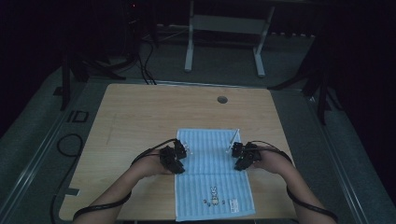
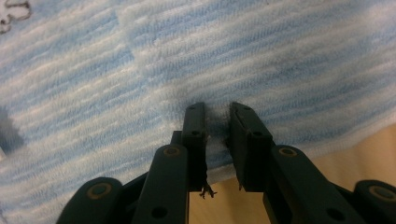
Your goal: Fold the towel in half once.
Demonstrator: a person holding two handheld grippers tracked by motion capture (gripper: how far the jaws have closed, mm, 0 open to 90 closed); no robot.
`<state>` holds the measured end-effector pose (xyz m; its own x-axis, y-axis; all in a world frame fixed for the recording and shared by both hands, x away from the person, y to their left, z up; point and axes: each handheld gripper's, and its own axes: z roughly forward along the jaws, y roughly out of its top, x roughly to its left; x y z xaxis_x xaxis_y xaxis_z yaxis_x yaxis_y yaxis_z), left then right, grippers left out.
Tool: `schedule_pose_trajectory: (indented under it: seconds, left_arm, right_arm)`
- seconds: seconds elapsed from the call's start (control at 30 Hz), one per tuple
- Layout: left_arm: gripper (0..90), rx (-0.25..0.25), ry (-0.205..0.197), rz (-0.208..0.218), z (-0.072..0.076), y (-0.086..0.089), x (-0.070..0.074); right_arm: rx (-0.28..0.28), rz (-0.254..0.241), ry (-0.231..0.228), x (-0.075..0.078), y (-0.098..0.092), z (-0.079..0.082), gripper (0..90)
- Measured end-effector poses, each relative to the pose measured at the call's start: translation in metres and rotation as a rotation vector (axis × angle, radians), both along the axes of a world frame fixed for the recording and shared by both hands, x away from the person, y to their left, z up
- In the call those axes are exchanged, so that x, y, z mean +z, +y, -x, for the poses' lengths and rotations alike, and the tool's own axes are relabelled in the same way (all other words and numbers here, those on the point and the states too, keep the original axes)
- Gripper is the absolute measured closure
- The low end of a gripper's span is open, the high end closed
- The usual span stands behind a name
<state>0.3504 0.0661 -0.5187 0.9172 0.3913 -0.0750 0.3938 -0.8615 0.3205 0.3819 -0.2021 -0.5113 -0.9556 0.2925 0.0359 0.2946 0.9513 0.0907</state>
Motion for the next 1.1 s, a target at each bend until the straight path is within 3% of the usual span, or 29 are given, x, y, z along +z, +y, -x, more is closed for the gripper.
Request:
schedule_pose_trajectory:
  seconds: [0.23,0.5,0.57,0.6,0.7,0.8,0.93,1.0,1.03,1.07,1.1]
  left_arm:
    - [72.0,0.008,0.005,-0.002,-0.014,-0.012,0.000]
    - [69.4,-0.006,-0.008,-0.011,-0.009,-0.022,0.001]
    - [68.2,-0.013,0.013,-0.005,-0.009,-0.022,0.001]
    - [64.2,0.007,0.030,0.008,-0.011,-0.020,0.005]
    - [62.6,0.023,0.010,-0.009,-0.015,-0.017,0.010]
    - [59.2,0.063,-0.037,-0.014,-0.030,-0.007,0.028]
    - [56.0,0.086,-0.068,-0.023,-0.047,-0.001,0.037]
    - [52.2,0.098,-0.069,-0.027,-0.058,0.002,0.041]
    - [52.2,0.109,-0.079,-0.033,-0.064,0.002,0.042]
    - [49.9,0.125,-0.090,-0.039,-0.074,0.002,0.043]
    - [48.0,0.125,-0.090,-0.039,-0.074,0.002,0.043]
  right_arm:
    - [-0.036,0.023,-0.003,0.000,-0.008,-0.005,76.0]
    - [-0.062,0.030,-0.006,0.001,-0.022,0.005,75.9]
    - [-0.056,0.029,0.003,0.001,-0.022,0.005,73.9]
    - [-0.045,0.015,0.012,0.005,-0.022,0.005,69.1]
    - [-0.049,-0.011,0.005,0.013,-0.023,0.004,68.5]
    - [-0.074,-0.027,-0.037,0.027,-0.030,-0.007,64.5]
    - [-0.098,-0.046,-0.075,0.038,-0.037,-0.023,61.0]
    - [-0.090,-0.054,-0.132,0.045,-0.039,-0.039,57.7]
    - [-0.090,-0.054,-0.132,0.045,-0.039,-0.039,57.7]
    - [-0.080,-0.073,-0.134,0.046,-0.039,-0.051,57.7]
    - [-0.080,-0.073,-0.134,0.046,-0.039,-0.051,57.7]
